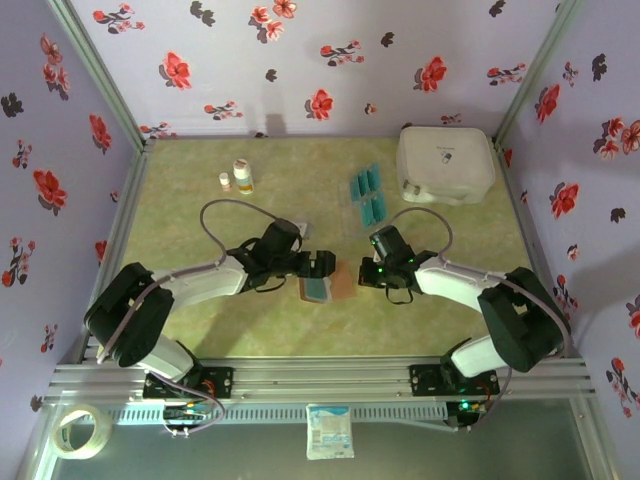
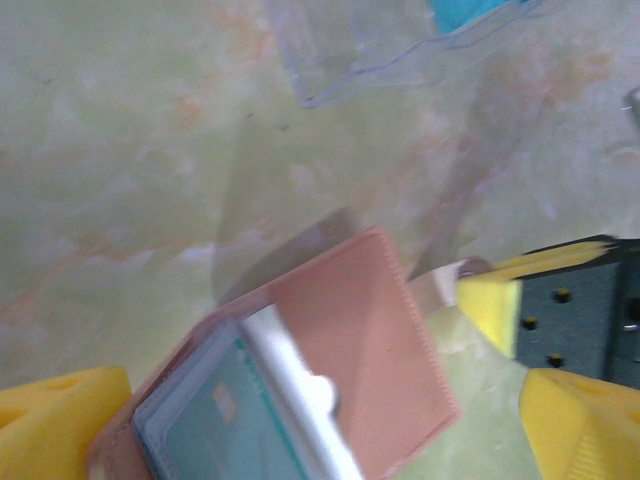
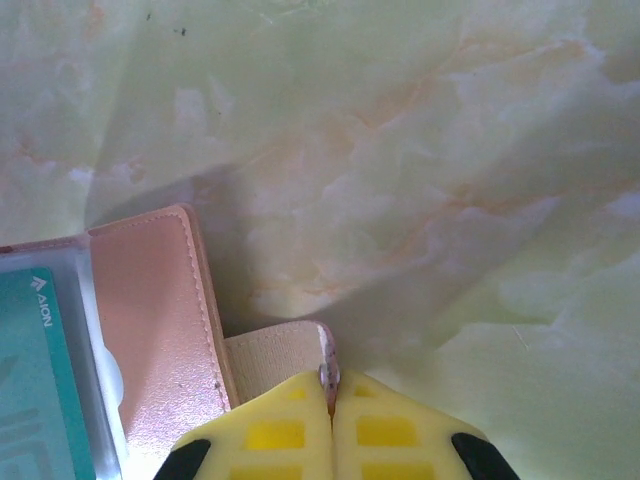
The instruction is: Put the credit cards into the card holder
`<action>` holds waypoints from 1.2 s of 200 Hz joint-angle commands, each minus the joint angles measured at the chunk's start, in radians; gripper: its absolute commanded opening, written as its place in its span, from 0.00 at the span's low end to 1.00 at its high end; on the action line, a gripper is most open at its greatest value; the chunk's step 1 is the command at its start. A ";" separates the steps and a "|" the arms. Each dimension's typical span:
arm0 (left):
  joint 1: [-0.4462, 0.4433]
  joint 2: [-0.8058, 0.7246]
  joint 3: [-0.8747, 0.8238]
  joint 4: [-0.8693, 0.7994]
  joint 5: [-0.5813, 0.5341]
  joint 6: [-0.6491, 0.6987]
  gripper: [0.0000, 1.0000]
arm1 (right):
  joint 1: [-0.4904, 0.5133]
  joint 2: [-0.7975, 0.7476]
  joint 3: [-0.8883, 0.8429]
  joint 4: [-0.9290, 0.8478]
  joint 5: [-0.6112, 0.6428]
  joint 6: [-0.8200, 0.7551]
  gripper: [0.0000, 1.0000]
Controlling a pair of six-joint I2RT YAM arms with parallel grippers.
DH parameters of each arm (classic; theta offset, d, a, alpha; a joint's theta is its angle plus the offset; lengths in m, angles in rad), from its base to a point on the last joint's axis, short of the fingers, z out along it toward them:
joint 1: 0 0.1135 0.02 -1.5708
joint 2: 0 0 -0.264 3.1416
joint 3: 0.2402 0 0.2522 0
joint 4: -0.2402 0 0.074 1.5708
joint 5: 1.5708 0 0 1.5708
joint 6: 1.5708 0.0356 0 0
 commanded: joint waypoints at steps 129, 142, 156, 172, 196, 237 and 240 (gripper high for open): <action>-0.103 0.214 0.192 0.051 -0.015 -0.133 1.00 | -0.131 -0.326 -0.093 -0.230 0.008 -0.020 0.47; -0.117 0.195 0.192 0.037 -0.042 -0.139 1.00 | -0.143 -0.341 -0.100 -0.230 -0.018 -0.011 0.47; -0.125 0.179 0.184 0.036 -0.062 -0.150 1.00 | -0.142 -0.346 -0.109 -0.217 -0.054 -0.001 0.48; -0.130 0.169 0.179 0.031 -0.072 -0.156 1.00 | -0.142 -0.334 -0.121 -0.187 -0.102 0.009 0.50; -0.137 0.158 0.174 0.024 -0.081 -0.159 1.00 | -0.137 -0.314 -0.133 -0.156 -0.142 0.009 0.52; -0.140 0.134 0.153 0.018 -0.100 -0.158 1.00 | -0.082 -0.309 -0.148 -0.132 -0.156 0.034 0.55; -0.139 0.133 0.152 0.018 -0.100 -0.158 1.00 | -0.076 -0.308 -0.151 -0.130 -0.154 0.037 0.56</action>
